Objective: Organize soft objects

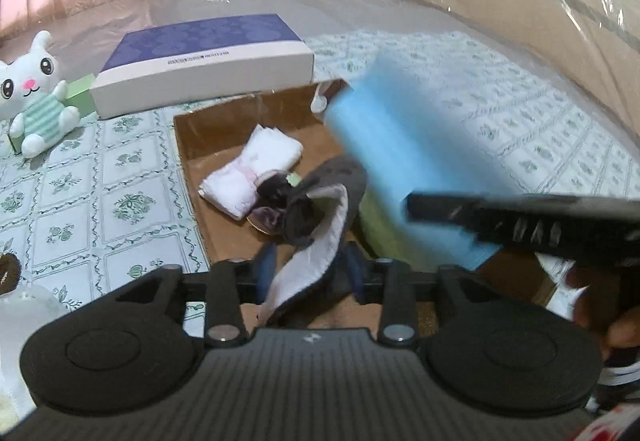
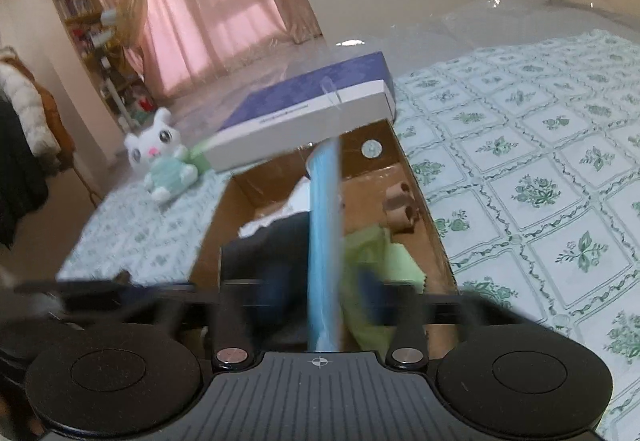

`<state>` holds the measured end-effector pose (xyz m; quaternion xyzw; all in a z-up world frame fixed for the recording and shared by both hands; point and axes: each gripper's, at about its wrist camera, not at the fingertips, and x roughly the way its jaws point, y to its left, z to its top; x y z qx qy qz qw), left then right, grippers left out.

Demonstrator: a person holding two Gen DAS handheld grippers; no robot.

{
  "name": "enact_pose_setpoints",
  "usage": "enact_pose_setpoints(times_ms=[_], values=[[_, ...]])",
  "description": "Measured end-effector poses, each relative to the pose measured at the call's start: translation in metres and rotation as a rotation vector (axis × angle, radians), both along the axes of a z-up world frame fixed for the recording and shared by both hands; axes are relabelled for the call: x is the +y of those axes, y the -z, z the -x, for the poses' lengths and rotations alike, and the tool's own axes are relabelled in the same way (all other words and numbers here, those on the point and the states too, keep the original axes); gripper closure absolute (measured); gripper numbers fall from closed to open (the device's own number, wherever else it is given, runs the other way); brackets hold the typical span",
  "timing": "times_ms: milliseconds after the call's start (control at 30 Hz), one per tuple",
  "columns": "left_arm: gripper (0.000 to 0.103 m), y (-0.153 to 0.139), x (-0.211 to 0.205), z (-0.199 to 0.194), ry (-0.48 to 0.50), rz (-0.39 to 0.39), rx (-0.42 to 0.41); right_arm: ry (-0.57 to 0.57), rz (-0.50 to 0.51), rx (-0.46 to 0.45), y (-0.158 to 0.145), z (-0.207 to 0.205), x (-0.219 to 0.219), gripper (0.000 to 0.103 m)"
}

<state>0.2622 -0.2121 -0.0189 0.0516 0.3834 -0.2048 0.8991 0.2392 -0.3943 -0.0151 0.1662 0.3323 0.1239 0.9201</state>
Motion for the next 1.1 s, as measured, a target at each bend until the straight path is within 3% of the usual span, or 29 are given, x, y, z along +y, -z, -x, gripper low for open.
enact_pose_setpoints(times_ms=[133,400,633,700,800,1100], values=[[0.058,-0.011,0.007,0.007,-0.006,0.023,-0.002,-0.005,0.064,-0.006,-0.002,0.011,0.002,0.030],[0.056,-0.016,0.021,0.023,-0.018,0.029,0.000,-0.012,0.101,0.022,-0.007,0.035,-0.001,0.030],[0.055,-0.024,0.033,0.039,-0.027,0.039,-0.008,0.052,0.148,0.023,-0.014,0.046,-0.001,0.032],[0.055,-0.026,0.036,0.042,-0.034,0.039,-0.014,0.059,0.175,0.035,-0.011,0.044,0.001,0.048],[0.055,-0.025,0.037,0.041,-0.046,0.031,-0.016,0.047,0.209,0.051,-0.005,0.040,0.006,0.062],[0.055,-0.020,0.035,0.029,-0.052,0.017,-0.015,0.005,0.442,0.108,0.030,0.004,0.029,0.075]])
